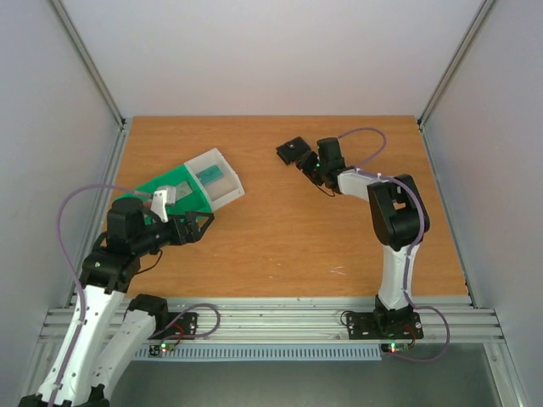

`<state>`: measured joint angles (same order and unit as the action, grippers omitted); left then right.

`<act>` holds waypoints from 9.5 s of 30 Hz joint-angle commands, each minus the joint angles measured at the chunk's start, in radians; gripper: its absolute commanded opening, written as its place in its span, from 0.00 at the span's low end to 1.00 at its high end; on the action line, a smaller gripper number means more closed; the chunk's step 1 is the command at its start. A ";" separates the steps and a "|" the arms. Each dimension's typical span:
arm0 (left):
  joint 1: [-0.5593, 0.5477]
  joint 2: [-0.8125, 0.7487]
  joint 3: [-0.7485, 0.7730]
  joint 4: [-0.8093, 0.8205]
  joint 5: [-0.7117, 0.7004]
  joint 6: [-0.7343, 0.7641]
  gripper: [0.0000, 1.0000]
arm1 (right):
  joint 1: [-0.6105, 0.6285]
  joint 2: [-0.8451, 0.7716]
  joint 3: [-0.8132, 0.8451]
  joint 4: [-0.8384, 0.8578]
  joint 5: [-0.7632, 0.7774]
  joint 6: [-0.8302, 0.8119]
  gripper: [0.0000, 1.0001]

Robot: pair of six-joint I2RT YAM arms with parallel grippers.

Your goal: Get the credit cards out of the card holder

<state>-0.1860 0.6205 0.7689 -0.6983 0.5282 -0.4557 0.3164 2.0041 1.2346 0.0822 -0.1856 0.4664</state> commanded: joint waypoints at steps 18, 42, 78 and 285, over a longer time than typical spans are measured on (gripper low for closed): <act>-0.006 -0.050 0.005 -0.033 -0.017 0.060 0.99 | -0.060 0.357 0.266 0.124 -0.084 0.187 0.45; -0.007 -0.068 0.000 -0.041 -0.041 0.040 0.99 | -0.064 0.349 0.310 -0.016 -0.054 0.116 0.01; -0.286 0.186 0.003 -0.021 -0.157 -0.098 0.71 | 0.090 -0.482 -0.518 -0.169 -0.370 -0.235 0.01; -0.617 0.414 -0.104 0.270 -0.177 -0.262 0.00 | 0.590 -0.558 -0.506 -0.507 0.027 -0.141 0.64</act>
<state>-0.8028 1.0626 0.6785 -0.4419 0.3584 -0.7258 0.8978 1.4574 0.7345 -0.3611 -0.2390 0.3393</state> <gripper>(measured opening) 0.008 0.650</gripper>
